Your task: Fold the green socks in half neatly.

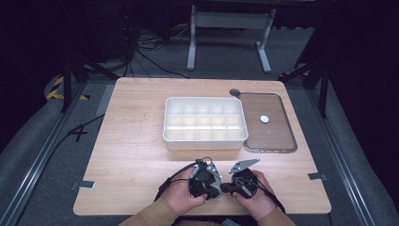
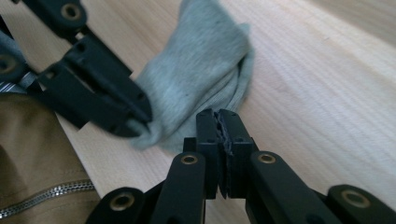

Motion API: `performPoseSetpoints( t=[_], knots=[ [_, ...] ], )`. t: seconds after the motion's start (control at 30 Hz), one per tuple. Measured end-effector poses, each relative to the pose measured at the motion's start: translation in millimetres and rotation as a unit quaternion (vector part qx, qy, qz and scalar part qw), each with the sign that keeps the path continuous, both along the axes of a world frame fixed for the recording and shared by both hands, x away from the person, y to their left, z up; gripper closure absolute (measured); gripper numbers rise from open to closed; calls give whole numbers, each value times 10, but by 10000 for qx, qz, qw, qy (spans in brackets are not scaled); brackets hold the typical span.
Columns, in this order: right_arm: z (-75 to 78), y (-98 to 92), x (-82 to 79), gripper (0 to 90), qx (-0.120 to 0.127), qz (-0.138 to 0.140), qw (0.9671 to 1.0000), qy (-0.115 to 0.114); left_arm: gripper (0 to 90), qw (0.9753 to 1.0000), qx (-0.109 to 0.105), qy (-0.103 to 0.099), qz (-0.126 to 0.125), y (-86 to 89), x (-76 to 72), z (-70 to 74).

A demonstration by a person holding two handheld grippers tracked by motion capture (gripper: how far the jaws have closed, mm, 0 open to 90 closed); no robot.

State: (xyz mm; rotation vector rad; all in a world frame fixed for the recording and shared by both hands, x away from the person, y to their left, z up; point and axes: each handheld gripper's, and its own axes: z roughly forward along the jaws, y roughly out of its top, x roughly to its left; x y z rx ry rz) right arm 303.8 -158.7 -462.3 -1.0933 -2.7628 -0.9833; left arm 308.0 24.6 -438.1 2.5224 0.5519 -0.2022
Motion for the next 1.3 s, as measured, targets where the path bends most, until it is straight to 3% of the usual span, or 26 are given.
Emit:
performPoseSetpoints(
  t=[0.17, 0.3, 0.37, 0.47, 0.53, 0.67, 0.77, 0.9, 1.1, 1.3],
  knots=[
    [-10, 69, -54, 897, 58, 157, 9997, 205, 864, 9999, 86, -47, 72, 23, 11, -16],
    [42, 42, -13, 859, -10, 216, 9995, 210, 865, 9999, 72, 18, 88, 35, 16, -18],
    [120, -23, 41, 805, 140, 132, 9997, 126, 865, 9999, 73, 56, 57, 44, 36, -18],
    [268, -72, 141, 641, 480, -162, 9987, -95, 865, 9999, 66, 111, 86, 45, 38, -23],
    [298, -49, 209, 536, 592, -218, 9978, -194, 865, 9998, 74, 127, 98, 42, 35, -28],
    [285, 62, 323, 489, 785, -270, 9965, -128, 865, 9999, 124, 60, 86, 17, 12, -28],
    [271, 134, 356, 475, 738, -201, 9970, -115, 865, 9998, 158, 71, 93, 11, 6, -25],
    [173, 211, 444, 444, 463, -155, 9987, 132, 865, 9998, 115, 76, 134, 28, 8, -31],
    [59, 253, 517, 450, 253, -153, 9987, 403, 864, 9998, 130, 23, 151, 32, 8, -26],
    [62, 339, 542, 472, -4, -138, 9983, 571, 858, 9997, 174, -24, 162, 59, -6, -11]
  ],
)
